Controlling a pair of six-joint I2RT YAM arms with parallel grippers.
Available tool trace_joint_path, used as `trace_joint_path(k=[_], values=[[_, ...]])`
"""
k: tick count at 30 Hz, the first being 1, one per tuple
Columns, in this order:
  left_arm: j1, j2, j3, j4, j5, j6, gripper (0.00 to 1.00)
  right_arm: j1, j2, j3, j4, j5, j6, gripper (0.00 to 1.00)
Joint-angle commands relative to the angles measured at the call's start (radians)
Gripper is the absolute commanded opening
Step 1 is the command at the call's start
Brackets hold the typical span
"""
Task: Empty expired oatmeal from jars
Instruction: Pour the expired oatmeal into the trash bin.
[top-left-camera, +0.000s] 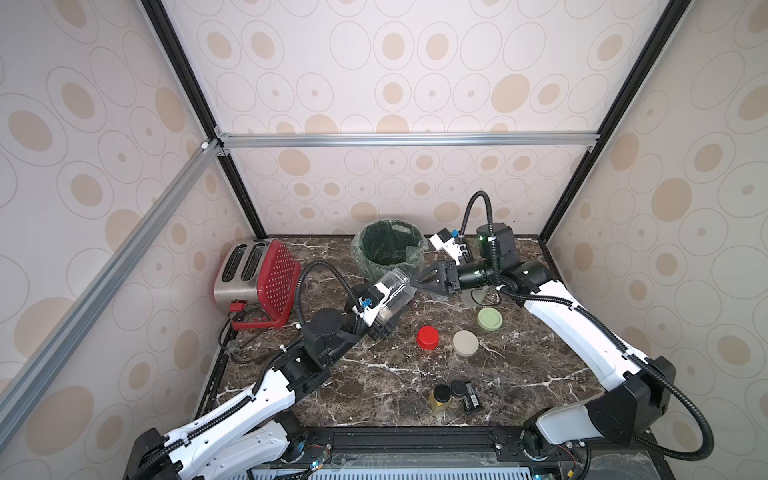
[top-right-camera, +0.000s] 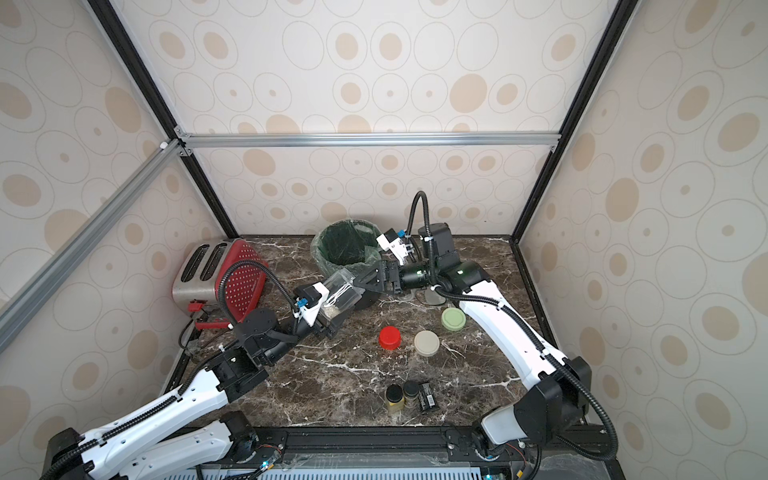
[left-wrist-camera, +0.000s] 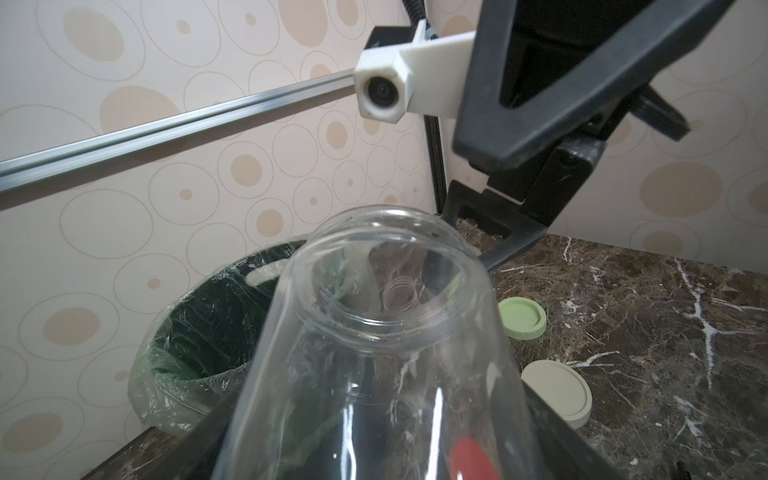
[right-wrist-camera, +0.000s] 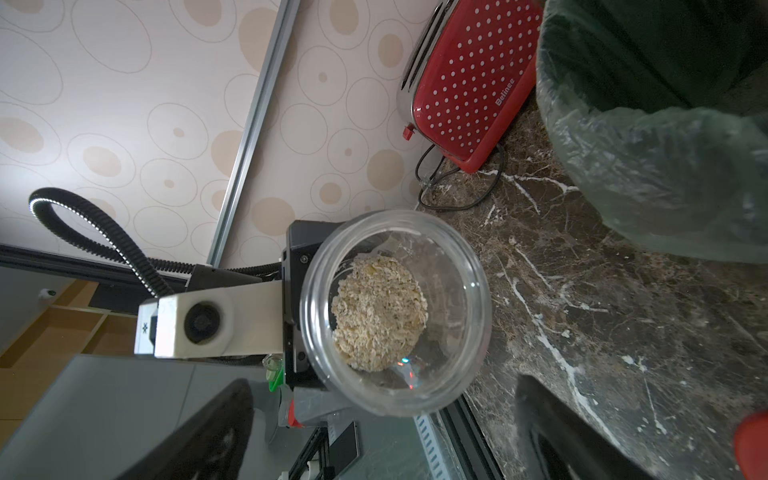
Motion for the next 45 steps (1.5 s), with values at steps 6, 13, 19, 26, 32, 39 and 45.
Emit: trace_joint_path(k=[6, 13, 19, 26, 32, 39, 45], values=[[0.004, 0.077, 0.326, -0.304, -0.129, -0.070, 0.00, -0.018, -0.024, 0.122, -0.169, 0.259, -0.243, 0.99], [0.018, 0.269, 0.625, -0.562, -0.213, -0.089, 0.00, -0.032, 0.053, 0.217, -0.190, 0.422, -0.430, 0.99], [0.098, 0.458, 0.884, -0.732, -0.127, -0.177, 0.00, -0.101, 0.098, 0.233, -0.132, 0.467, -0.543, 0.98], [0.117, 0.661, 1.195, -0.996, -0.131, -0.284, 0.00, -0.126, 0.163, 0.240, -0.076, 0.457, -0.552, 0.99], [0.116, 0.803, 1.452, -1.211, -0.121, -0.399, 0.00, -0.126, 0.188, 0.244, -0.042, 0.465, -0.593, 0.99], [0.123, 0.908, 1.582, -1.299, -0.169, -0.411, 0.00, -0.126, 0.183, 0.219, 0.011, 0.452, -0.611, 0.99], [0.189, 0.963, 1.620, -1.302, -0.128, -0.454, 0.00, -0.126, 0.191, 0.202, 0.017, 0.445, -0.623, 0.99]])
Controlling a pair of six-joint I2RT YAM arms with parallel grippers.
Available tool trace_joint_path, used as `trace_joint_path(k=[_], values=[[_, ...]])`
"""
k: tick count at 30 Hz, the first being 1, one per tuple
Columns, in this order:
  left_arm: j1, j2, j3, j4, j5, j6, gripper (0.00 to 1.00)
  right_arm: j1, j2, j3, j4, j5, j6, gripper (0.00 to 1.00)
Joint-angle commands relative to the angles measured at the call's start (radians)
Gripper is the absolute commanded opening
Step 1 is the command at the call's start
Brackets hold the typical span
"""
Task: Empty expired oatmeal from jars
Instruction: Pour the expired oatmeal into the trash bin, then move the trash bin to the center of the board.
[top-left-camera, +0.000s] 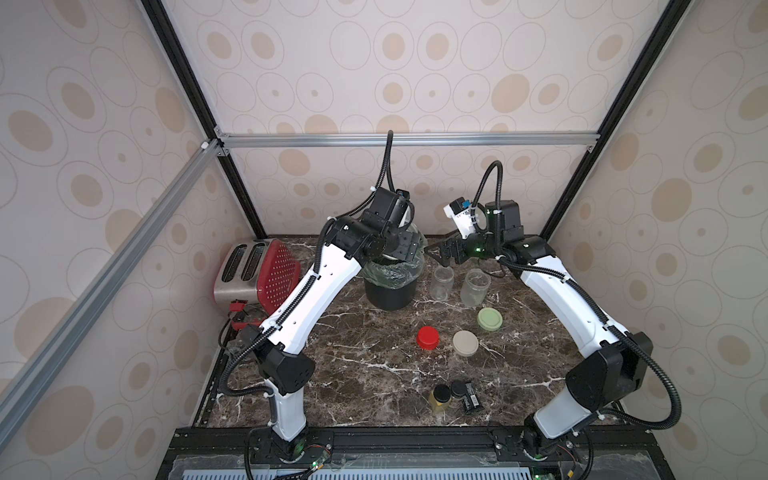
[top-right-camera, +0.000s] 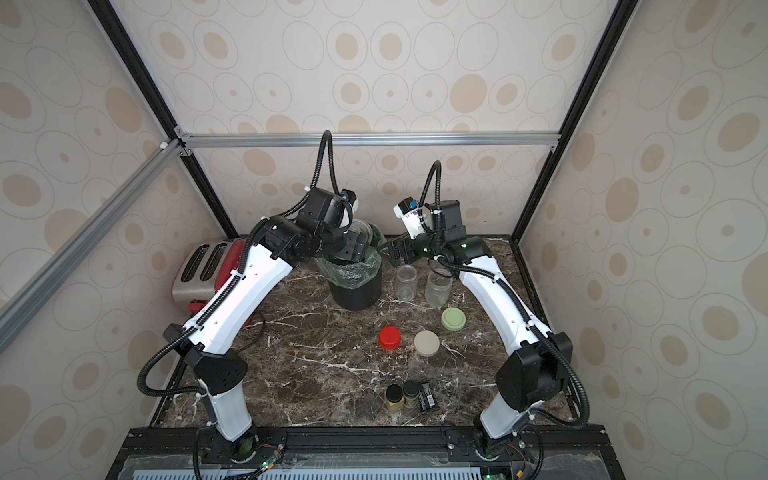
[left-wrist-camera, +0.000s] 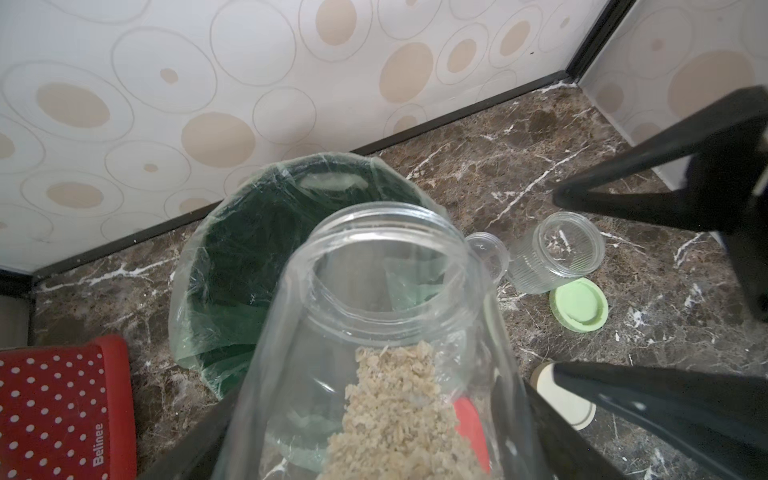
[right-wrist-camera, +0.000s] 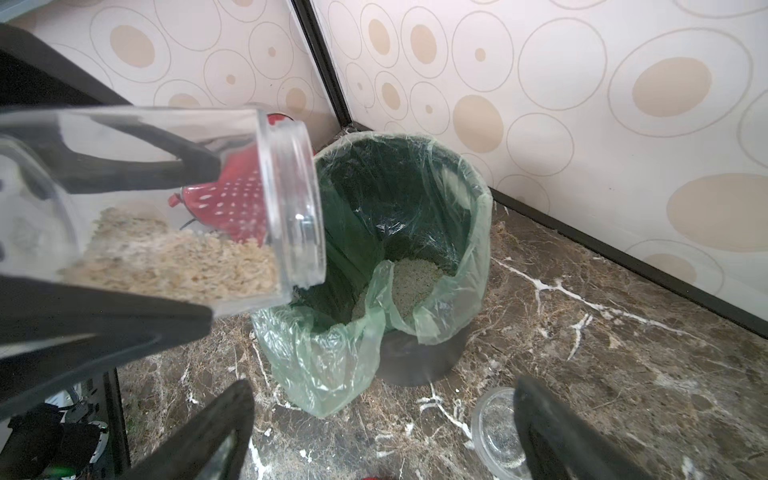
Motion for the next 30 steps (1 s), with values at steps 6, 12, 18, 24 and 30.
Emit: trace_joint_path(k=[6, 12, 18, 24, 30], values=[[0.074, 0.058, 0.124, -0.030, 0.039, -0.064, 0.00, 0.001, 0.010, -0.015, 0.020, -0.011, -0.042, 0.99], [0.101, 0.123, 0.206, -0.077, 0.120, -0.104, 0.00, 0.000, 0.024, -0.008, 0.029, -0.013, -0.068, 0.99], [0.139, 0.177, 0.273, -0.130, 0.217, -0.167, 0.00, 0.000, 0.012, -0.060, 0.113, -0.083, -0.164, 0.99], [0.186, 0.196, 0.299, -0.160, 0.267, -0.275, 0.00, 0.000, -0.026, -0.125, 0.230, -0.101, -0.204, 0.99], [0.215, 0.207, 0.298, -0.147, 0.328, -0.379, 0.00, 0.001, 0.000, -0.109, 0.224, -0.127, -0.223, 0.99]])
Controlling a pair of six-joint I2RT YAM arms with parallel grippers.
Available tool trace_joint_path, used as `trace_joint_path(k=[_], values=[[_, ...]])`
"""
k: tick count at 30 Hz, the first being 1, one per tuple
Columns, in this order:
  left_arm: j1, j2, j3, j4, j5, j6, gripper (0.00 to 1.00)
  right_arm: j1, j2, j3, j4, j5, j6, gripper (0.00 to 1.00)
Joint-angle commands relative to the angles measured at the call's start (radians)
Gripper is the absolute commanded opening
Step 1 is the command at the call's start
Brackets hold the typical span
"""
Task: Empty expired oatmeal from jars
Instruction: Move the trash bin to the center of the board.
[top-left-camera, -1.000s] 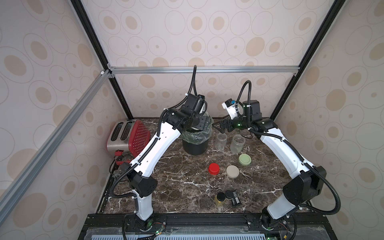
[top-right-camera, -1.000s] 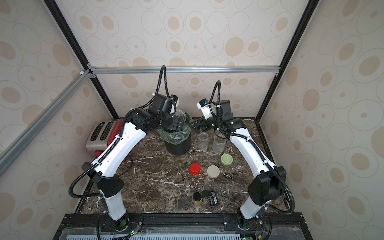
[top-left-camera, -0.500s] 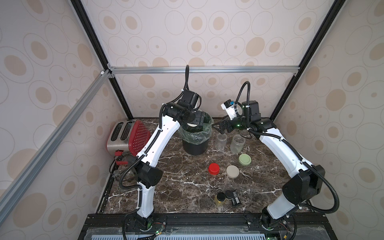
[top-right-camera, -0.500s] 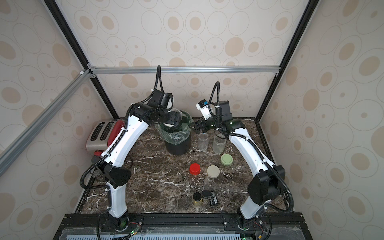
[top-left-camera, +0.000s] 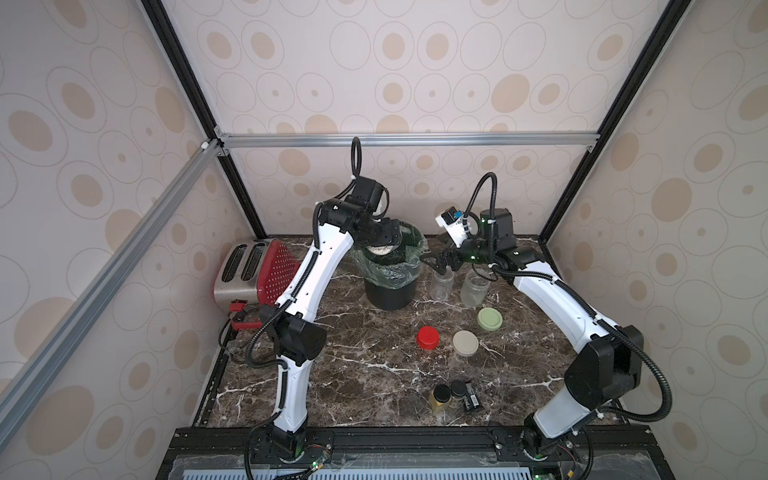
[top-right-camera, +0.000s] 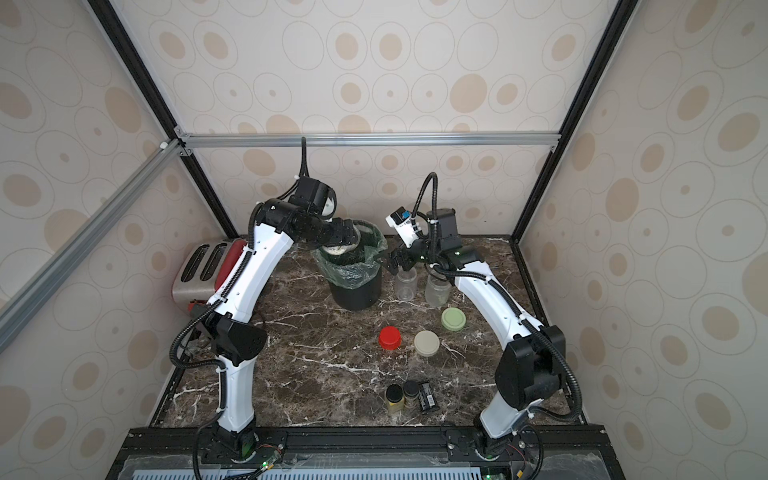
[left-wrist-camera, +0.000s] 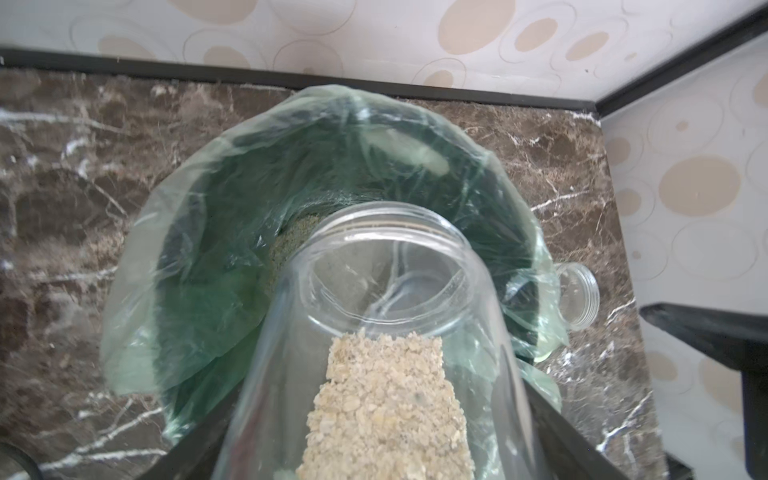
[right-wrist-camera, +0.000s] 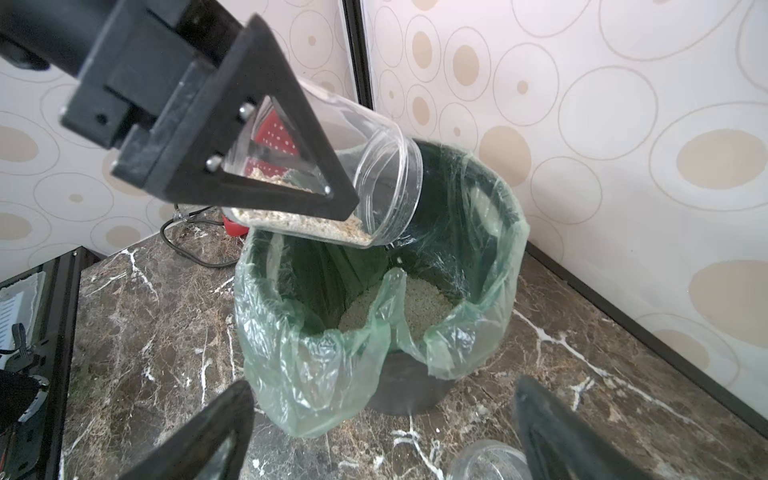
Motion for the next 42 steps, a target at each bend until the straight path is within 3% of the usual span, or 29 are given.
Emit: trace_joint_path(k=[1, 6, 14, 22, 26, 32, 37, 42], values=[[0.013, -0.010, 0.064, 0.018, 0.048, -0.101, 0.00, 0.000, -0.012, 0.010, 0.037, -0.040, -0.053, 0.99], [0.036, -0.010, 0.059, 0.043, 0.096, -0.215, 0.00, 0.000, -0.018, -0.009, 0.059, -0.058, -0.083, 0.99], [0.080, -0.013, 0.004, 0.180, 0.284, -0.527, 0.00, 0.000, -0.003, -0.007, 0.099, -0.067, -0.062, 0.99], [0.081, -0.032, -0.016, 0.224, 0.310, -0.616, 0.00, 0.000, 0.005, -0.015, 0.126, -0.096, -0.073, 0.99], [0.079, -0.047, -0.042, 0.239, 0.330, -0.580, 0.00, -0.001, 0.008, -0.011, 0.131, -0.105, -0.076, 0.99], [0.071, -0.039, -0.004, 0.137, 0.280, -0.412, 0.00, -0.001, 0.034, 0.041, 0.094, -0.096, 0.005, 0.99], [0.028, 0.016, 0.138, -0.031, 0.171, -0.211, 0.00, -0.008, 0.180, 0.324, -0.226, -0.100, 0.176, 0.96], [-0.002, 0.019, 0.143, -0.101, 0.032, -0.085, 0.00, -0.040, 0.339, 0.547, -0.386, -0.219, 0.361, 0.81]])
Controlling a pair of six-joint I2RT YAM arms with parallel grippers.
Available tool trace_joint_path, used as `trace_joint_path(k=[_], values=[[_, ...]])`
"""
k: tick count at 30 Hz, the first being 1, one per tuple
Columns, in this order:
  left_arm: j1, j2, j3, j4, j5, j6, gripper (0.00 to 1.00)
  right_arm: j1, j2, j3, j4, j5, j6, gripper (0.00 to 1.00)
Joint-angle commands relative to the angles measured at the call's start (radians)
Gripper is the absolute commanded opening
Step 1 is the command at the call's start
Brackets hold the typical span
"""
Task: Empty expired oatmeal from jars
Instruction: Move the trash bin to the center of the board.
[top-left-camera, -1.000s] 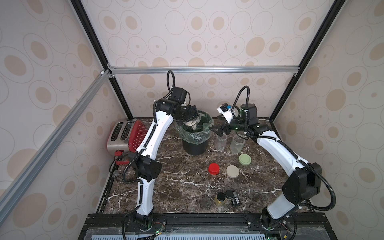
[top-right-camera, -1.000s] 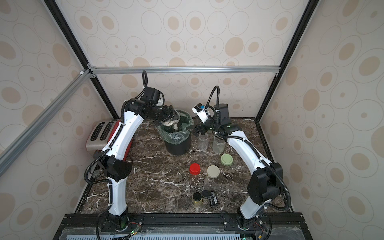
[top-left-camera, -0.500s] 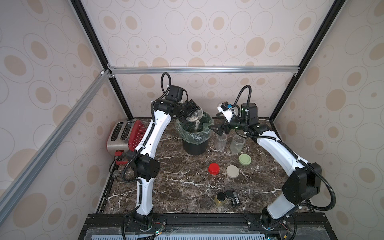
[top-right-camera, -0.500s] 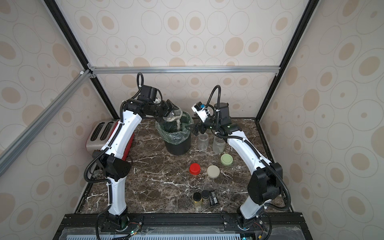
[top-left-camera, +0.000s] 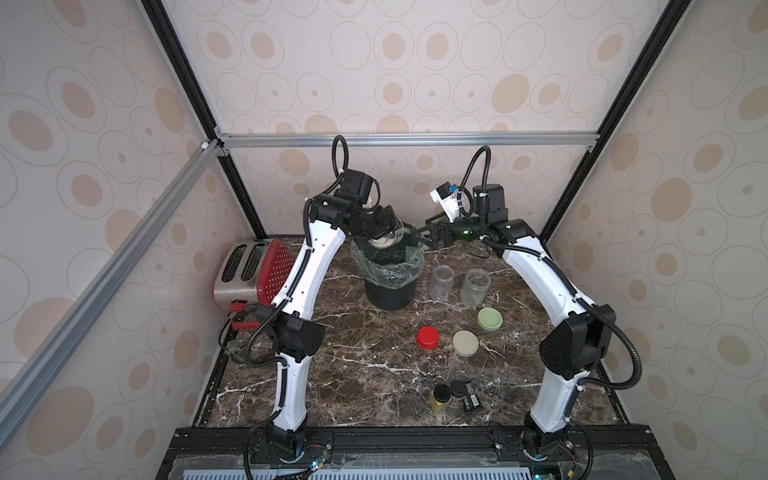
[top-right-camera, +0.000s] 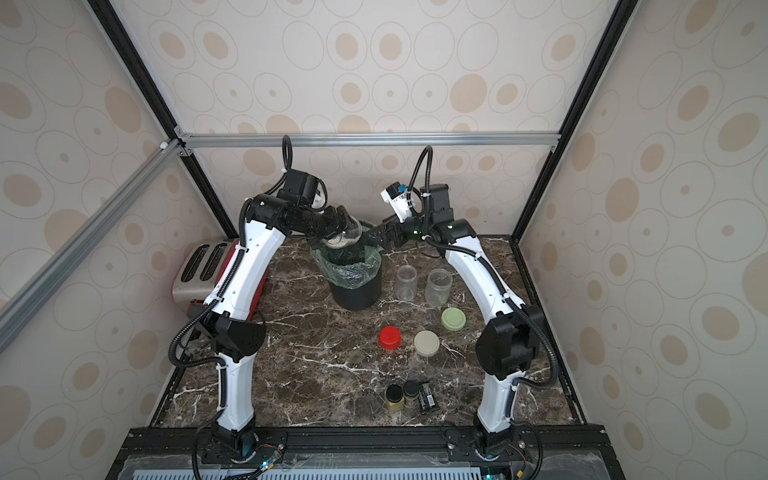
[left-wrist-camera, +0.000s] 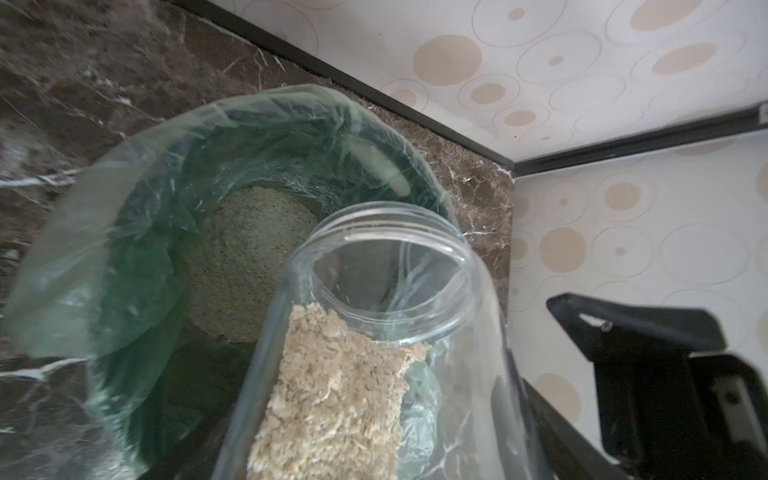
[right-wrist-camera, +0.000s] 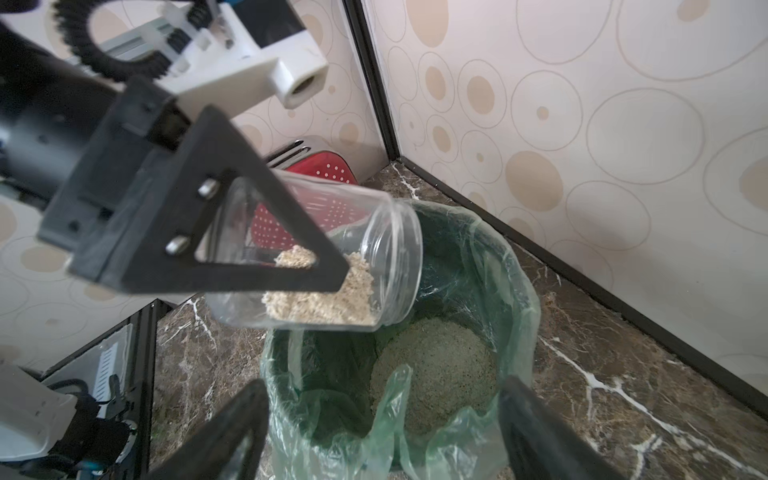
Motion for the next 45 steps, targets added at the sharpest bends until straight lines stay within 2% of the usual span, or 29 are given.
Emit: trace_joint_path(k=[1, 4, 6, 9, 14, 21, 28, 32, 36, 45], values=[[-0.023, -0.002, 0.050, -0.088, -0.118, 0.151, 0.00, -0.024, 0.076, 0.084, -0.157, -0.084, 0.175, 0.80], [-0.051, 0.018, 0.070, -0.115, -0.143, 0.233, 0.00, -0.026, 0.094, 0.090, -0.114, -0.068, 0.240, 0.78], [-0.074, 0.033, 0.082, -0.141, -0.199, 0.289, 0.00, -0.026, 0.106, 0.092, -0.068, -0.052, 0.280, 0.75], [-0.079, 0.042, 0.079, -0.169, -0.258, 0.330, 0.00, -0.026, 0.152, 0.164, -0.083, -0.023, 0.294, 0.73], [-0.081, 0.039, 0.075, -0.183, -0.318, 0.364, 0.00, -0.025, 0.267, 0.334, -0.152, 0.022, 0.301, 0.68], [-0.081, 0.034, 0.075, -0.173, -0.307, 0.371, 0.00, -0.014, 0.391, 0.469, -0.136, -0.013, 0.353, 0.63], [-0.079, 0.000, 0.059, -0.182, -0.328, 0.381, 0.00, 0.005, 0.437, 0.495, -0.154, -0.077, 0.355, 0.57], [-0.081, -0.023, 0.039, -0.174, -0.331, 0.382, 0.00, 0.011, 0.434, 0.495, -0.185, -0.090, 0.340, 0.48], [-0.080, -0.035, 0.037, -0.181, -0.330, 0.383, 0.00, 0.017, 0.423, 0.489, -0.211, -0.113, 0.336, 0.43], [-0.078, -0.087, -0.009, -0.192, -0.345, 0.385, 0.00, 0.033, 0.366, 0.398, -0.230, -0.113, 0.312, 0.39]])
